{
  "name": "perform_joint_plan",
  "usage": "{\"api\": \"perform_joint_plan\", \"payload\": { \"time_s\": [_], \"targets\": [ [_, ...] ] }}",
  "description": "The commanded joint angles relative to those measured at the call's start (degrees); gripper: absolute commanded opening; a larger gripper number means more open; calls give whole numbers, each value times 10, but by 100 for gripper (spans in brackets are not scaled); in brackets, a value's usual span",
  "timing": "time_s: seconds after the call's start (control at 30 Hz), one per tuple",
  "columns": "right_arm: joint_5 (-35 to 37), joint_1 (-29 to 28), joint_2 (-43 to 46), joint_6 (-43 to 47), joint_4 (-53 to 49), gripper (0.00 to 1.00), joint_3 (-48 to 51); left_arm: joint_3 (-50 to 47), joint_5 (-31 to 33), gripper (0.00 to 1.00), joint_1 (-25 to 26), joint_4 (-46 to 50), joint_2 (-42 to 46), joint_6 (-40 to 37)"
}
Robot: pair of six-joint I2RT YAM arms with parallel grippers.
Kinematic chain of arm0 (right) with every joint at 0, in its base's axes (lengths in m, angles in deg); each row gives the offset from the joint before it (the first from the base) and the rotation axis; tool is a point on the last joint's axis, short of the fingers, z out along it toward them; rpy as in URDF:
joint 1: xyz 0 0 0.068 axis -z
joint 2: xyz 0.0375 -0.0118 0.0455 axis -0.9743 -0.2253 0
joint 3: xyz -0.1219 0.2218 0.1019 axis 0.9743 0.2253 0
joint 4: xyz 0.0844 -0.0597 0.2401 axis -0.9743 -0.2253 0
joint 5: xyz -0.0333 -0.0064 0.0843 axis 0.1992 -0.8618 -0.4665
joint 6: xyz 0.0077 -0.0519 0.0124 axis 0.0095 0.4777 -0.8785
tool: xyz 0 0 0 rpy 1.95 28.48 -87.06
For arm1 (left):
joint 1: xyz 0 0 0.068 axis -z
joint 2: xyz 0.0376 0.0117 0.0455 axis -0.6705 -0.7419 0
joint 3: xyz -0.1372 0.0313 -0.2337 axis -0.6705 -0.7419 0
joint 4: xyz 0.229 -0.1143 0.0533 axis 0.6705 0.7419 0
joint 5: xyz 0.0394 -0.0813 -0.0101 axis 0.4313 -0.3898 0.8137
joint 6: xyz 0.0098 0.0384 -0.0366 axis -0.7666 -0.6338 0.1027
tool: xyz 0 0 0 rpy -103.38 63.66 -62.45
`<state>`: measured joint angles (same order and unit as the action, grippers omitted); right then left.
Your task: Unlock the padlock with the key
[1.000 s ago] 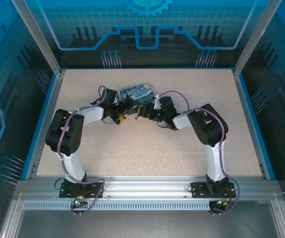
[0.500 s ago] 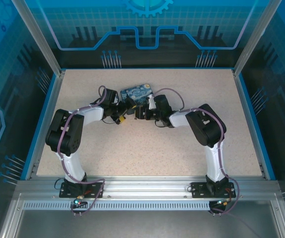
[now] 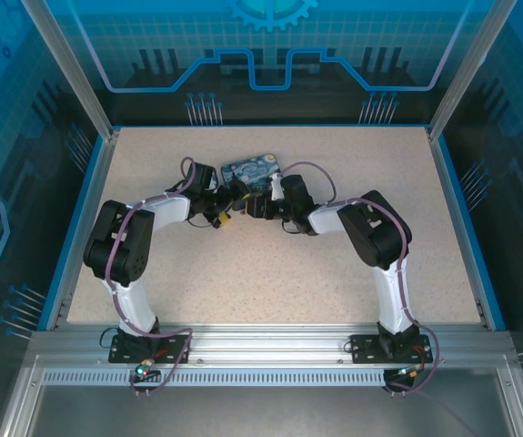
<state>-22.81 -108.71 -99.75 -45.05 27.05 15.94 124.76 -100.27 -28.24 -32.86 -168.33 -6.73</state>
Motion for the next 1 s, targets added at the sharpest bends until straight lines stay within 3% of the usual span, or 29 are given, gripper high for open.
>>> {"api": "perform_joint_plan", "payload": {
  "time_s": [0.0, 0.27, 0.77, 0.97],
  "targets": [
    [73, -6, -1, -44, 3, 55, 24, -10, -9, 99, -5, 1, -10, 4],
    [107, -23, 5, -63, 6, 48, 30, -9, -8, 99, -5, 2, -10, 4],
    [96, -19, 24, -66, 17, 20, 52, -10, -7, 99, -4, 3, -10, 5],
    [86, -14, 32, -82, 36, 3, 59, -11, -6, 99, -4, 4, -9, 5]
  ]
}}
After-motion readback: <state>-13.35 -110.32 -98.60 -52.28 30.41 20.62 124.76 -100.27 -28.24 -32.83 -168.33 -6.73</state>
